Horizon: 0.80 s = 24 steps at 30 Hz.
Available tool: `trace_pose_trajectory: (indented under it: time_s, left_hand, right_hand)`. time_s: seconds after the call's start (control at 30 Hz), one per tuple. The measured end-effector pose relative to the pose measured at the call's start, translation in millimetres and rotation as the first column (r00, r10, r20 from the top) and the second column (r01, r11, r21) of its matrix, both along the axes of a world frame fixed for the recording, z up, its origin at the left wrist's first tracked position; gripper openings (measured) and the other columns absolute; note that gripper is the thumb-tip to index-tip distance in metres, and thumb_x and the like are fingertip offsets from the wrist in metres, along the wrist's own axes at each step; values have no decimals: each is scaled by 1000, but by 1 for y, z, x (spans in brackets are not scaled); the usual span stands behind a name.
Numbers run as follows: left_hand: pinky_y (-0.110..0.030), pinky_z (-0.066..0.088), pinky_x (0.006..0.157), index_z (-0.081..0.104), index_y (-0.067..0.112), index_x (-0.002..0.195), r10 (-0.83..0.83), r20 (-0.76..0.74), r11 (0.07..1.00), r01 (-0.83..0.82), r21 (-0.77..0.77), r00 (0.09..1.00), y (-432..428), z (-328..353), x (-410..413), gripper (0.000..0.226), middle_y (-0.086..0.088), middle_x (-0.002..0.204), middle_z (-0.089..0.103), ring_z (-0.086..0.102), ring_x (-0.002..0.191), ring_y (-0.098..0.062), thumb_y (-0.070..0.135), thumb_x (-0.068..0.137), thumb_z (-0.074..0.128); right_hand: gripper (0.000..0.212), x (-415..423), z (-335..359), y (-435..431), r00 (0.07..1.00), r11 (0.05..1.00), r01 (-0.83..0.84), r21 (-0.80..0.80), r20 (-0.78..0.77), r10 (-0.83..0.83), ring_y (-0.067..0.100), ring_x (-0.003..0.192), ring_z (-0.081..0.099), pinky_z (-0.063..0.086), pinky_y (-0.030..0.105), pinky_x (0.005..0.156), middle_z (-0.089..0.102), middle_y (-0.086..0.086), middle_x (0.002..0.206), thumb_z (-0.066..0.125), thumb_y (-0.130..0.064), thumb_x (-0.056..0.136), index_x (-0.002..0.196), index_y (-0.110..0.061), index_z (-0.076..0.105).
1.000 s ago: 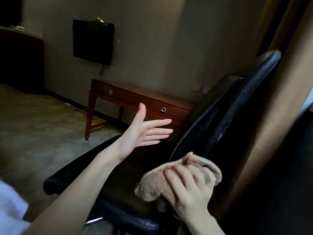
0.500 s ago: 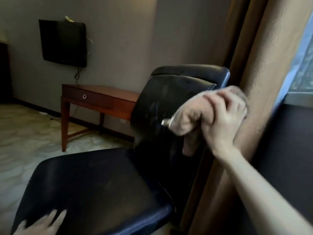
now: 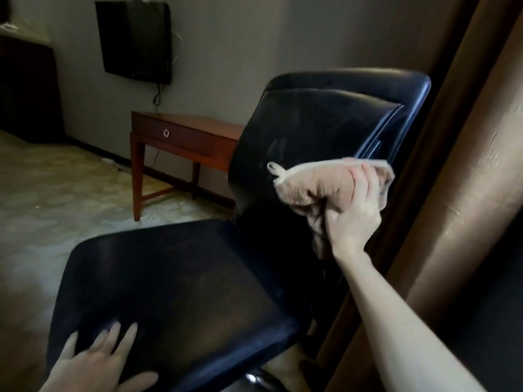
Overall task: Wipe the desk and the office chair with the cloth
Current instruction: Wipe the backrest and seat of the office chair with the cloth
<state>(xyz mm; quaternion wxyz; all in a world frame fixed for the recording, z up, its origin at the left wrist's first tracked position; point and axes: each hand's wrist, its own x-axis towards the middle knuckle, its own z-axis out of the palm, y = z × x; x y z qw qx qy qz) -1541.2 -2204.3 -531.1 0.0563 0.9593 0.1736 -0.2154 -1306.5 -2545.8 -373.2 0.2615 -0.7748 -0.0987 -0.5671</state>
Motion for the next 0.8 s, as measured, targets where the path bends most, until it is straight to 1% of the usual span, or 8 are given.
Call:
trace_pose_trajectory:
  time_s: [0.1,0.23,0.3,0.37,0.47,0.57,0.67,0.8]
  left_hand:
    - [-46,4,130,-11,32,165,-102,14,991,100,89,995,-8,-2,-12,126,4,175,-1,13,159,-9,100,58,-9]
    - [-48,2,128,-5,27,166,-157,96,980,143,140,983,-19,-7,-18,160,-2,175,7,28,155,-13,94,25,-40]
    - [-49,1,128,-1,26,167,-169,148,976,144,164,975,-19,-13,-17,160,-4,174,12,32,153,-15,95,27,-37]
    - [-48,-1,129,1,27,167,-190,172,972,161,170,966,-10,-19,-17,151,-2,174,14,32,153,-13,97,37,-30]
    - [-45,-3,128,3,32,167,-219,227,965,176,194,949,-4,-25,-20,150,4,174,14,31,153,-7,99,37,-34]
    - [-44,-5,128,1,31,167,-224,247,968,185,169,943,4,-33,-25,148,7,174,9,21,156,-6,99,40,-34]
    - [-44,-8,127,-3,33,166,-229,253,971,203,124,940,14,-34,-25,141,9,174,1,12,158,-5,100,45,-27]
    - [-43,-8,127,-4,36,166,-247,183,969,240,61,951,17,-17,-21,150,12,174,-4,4,158,-2,101,33,-30]
  right_hand:
    - [84,-36,-98,17,970,996,-84,22,-228,87,34,138,46,57,45,78,43,8,156,73,-3,61,142,-16,52]
    - [67,-68,-172,7,827,955,-293,-50,-514,227,31,121,64,58,41,83,57,-3,141,67,-1,65,129,-22,64]
    - [65,-84,-180,10,848,949,-306,-73,-474,237,23,127,62,52,28,100,62,-6,139,59,-9,63,126,-21,70]
    - [65,-80,-151,23,921,959,-278,-51,-298,251,24,128,59,42,21,104,63,-3,138,53,-17,62,124,-20,71]
    - [59,-51,-75,37,973,934,-227,-275,-37,226,33,133,50,34,48,116,59,8,136,63,-17,66,125,-17,67]
    - [37,-9,-25,44,987,823,38,-566,148,56,38,145,38,12,64,123,57,14,141,60,-17,87,123,-15,66]
    - [26,30,-18,38,995,772,93,-629,43,-85,41,147,35,9,65,125,57,19,140,59,-11,94,119,-11,67]
    - [37,24,-76,57,960,728,-118,-675,-265,-90,42,126,53,40,56,109,63,16,121,70,-15,67,104,-10,68]
